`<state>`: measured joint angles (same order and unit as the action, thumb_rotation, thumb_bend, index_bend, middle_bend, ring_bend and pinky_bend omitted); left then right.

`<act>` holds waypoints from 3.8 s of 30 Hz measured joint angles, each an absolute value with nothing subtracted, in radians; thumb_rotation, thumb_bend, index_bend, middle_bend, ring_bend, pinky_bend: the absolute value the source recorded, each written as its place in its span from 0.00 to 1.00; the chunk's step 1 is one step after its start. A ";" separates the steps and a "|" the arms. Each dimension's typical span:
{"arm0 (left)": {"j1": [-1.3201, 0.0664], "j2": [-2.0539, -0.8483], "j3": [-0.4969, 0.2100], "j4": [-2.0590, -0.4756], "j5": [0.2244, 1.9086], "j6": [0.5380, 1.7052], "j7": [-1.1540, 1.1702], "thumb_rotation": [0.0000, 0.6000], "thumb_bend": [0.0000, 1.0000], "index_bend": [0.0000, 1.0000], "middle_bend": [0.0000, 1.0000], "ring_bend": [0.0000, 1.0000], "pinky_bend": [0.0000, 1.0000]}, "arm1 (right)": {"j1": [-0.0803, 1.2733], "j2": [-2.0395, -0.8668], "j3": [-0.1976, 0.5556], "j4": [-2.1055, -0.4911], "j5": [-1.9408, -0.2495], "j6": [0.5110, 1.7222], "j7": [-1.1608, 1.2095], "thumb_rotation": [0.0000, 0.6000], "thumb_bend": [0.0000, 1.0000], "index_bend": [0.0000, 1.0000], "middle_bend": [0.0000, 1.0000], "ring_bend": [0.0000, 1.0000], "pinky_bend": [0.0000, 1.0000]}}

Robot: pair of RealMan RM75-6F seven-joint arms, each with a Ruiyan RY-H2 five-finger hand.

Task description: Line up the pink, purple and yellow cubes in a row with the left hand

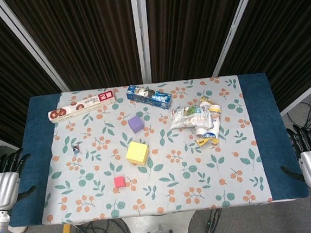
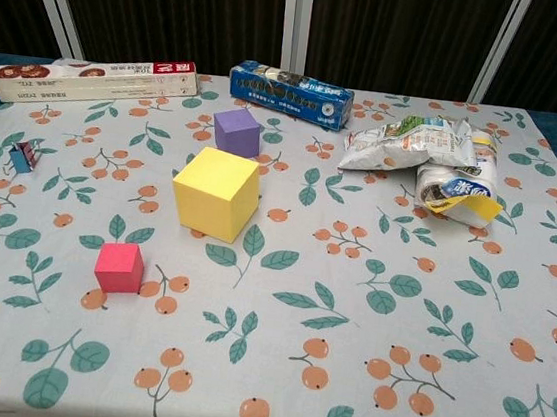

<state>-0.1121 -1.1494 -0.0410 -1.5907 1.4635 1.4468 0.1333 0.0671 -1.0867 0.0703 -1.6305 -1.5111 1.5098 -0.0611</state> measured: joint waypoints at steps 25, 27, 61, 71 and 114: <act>-0.212 -1.108 -0.078 -1.603 1.545 1.392 -0.015 1.00 0.00 0.21 0.17 0.13 0.10 | 0.064 -1.074 0.078 -1.614 -1.531 1.535 -0.029 1.00 0.03 0.00 0.03 0.00 0.00; -0.243 -1.108 -0.087 -1.595 1.559 1.370 -0.040 1.00 0.00 0.21 0.18 0.13 0.10 | 0.066 -1.070 0.081 -1.615 -1.532 1.535 -0.028 1.00 0.03 0.00 0.03 0.00 0.00; -0.794 -1.470 -0.145 -1.362 1.468 0.752 -0.054 1.00 0.01 0.15 0.12 0.13 0.10 | 0.087 -1.040 0.088 -1.628 -1.523 1.504 -0.014 1.00 0.03 0.00 0.03 0.00 0.00; -0.872 -1.543 -0.166 -1.315 1.300 0.607 -0.020 1.00 0.01 0.15 0.15 0.13 0.10 | 0.092 -1.044 0.087 -1.621 -1.512 1.491 -0.007 1.00 0.03 0.00 0.03 0.00 0.00; -0.921 -1.765 -0.201 -1.313 0.857 0.826 0.280 1.00 0.03 0.27 0.29 0.28 0.15 | 0.078 -1.044 0.083 -1.596 -1.496 1.498 0.033 1.00 0.03 0.00 0.03 0.00 0.00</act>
<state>-0.9214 -1.7654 -0.2014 -1.3126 0.8570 0.8263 0.2800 0.0780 -1.0436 0.0825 -1.5962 -1.4963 1.4983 0.0334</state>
